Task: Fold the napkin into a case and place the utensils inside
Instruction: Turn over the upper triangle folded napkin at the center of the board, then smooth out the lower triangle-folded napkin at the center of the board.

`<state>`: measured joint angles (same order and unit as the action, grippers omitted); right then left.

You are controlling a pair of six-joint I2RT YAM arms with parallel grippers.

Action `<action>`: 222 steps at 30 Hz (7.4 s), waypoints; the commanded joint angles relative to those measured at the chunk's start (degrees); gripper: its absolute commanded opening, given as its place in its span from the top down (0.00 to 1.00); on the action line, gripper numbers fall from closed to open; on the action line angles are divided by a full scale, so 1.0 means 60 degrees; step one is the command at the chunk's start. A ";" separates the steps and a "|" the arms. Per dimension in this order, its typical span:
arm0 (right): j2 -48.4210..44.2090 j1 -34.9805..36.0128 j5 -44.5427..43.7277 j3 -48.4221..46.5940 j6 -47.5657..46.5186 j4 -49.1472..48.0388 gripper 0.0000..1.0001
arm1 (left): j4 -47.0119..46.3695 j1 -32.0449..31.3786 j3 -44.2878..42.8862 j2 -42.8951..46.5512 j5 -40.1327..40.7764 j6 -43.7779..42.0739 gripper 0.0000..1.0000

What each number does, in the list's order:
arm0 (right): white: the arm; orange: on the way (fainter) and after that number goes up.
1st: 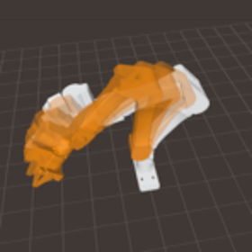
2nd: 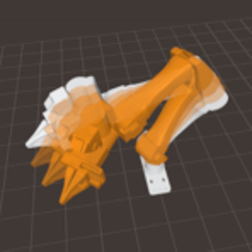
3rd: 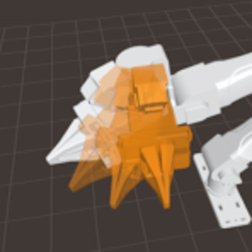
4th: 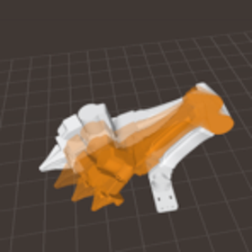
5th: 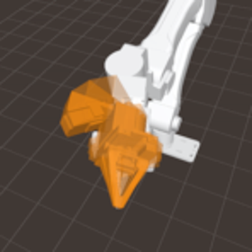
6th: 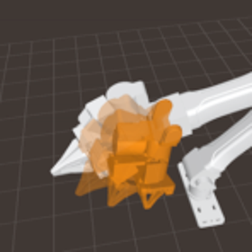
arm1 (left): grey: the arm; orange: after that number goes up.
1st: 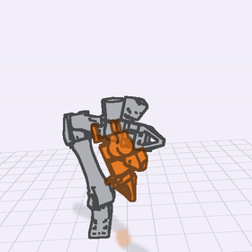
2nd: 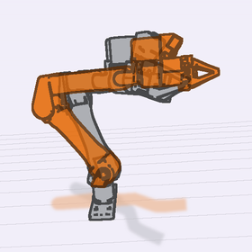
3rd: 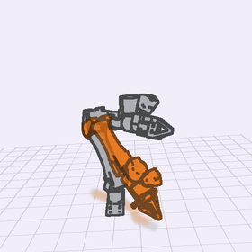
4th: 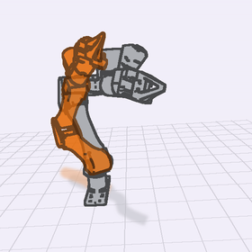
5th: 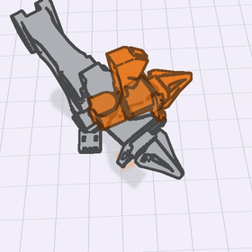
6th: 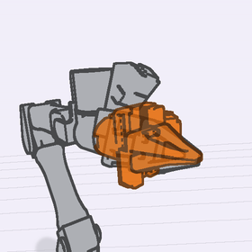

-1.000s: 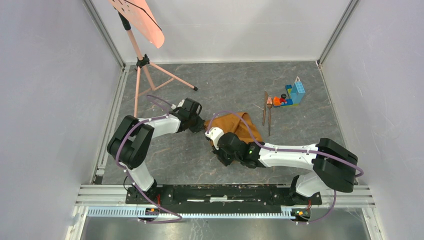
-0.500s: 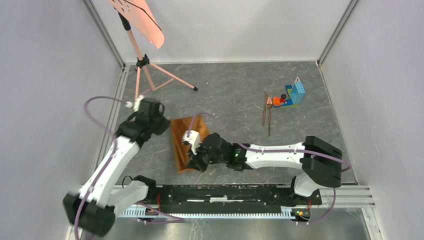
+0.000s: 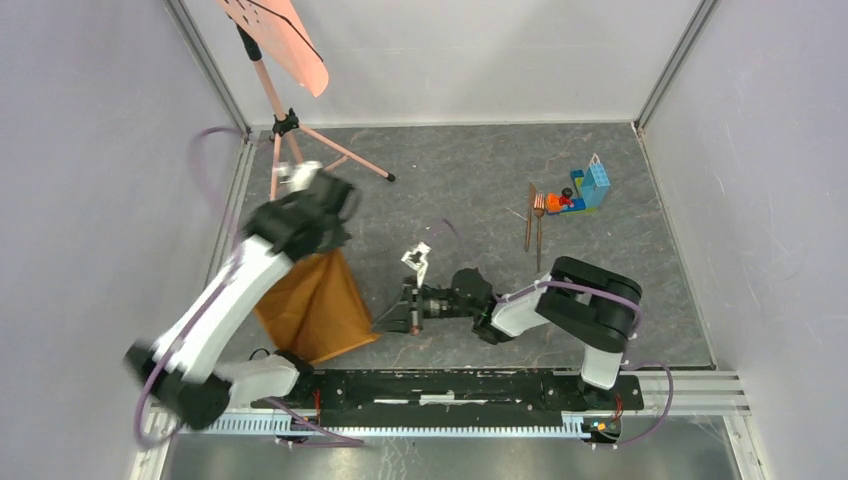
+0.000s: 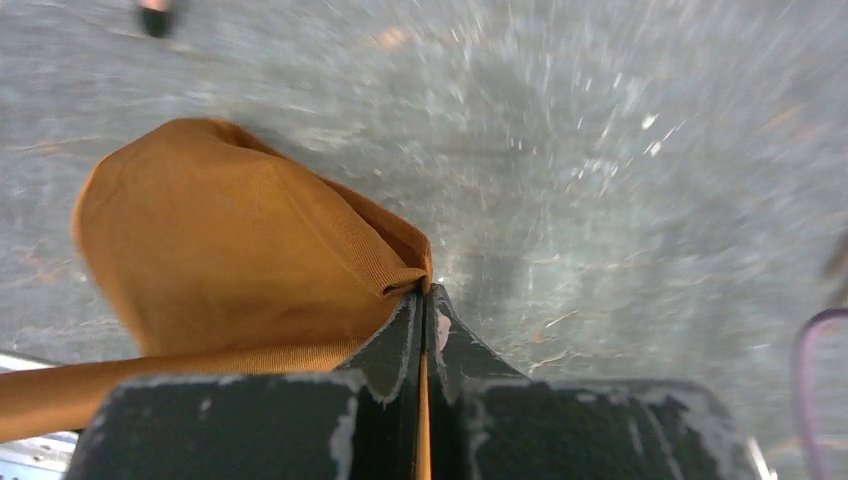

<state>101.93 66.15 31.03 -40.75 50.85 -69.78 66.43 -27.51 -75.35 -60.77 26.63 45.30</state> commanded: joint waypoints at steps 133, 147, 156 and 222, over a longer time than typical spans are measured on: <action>0.0109 -0.7317 -0.0373 -0.0030 -0.4268 0.7039 0.72 | -0.4946 -0.3432 -0.2581 -0.9142 -0.0541 -0.1853 0.55; 0.0599 -0.7322 -0.0236 -0.0209 -0.4088 0.6754 0.77 | -0.4618 -0.3399 -0.3455 -1.0177 -0.0137 -0.2346 0.66; 0.0707 -0.7304 -0.0205 -0.0268 -0.4058 0.6703 0.80 | -0.4456 -0.3406 -0.3751 -1.0498 -0.0099 -0.2603 0.66; -0.1734 -0.7330 -0.1678 0.0160 -0.5528 1.0109 0.57 | -0.5527 -0.4149 0.0214 -0.5525 -0.4600 -0.1970 0.42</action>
<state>97.73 22.37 23.70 -43.13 21.76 -15.18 38.76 -50.06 -82.78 -103.20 10.83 30.37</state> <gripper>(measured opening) 0.400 0.562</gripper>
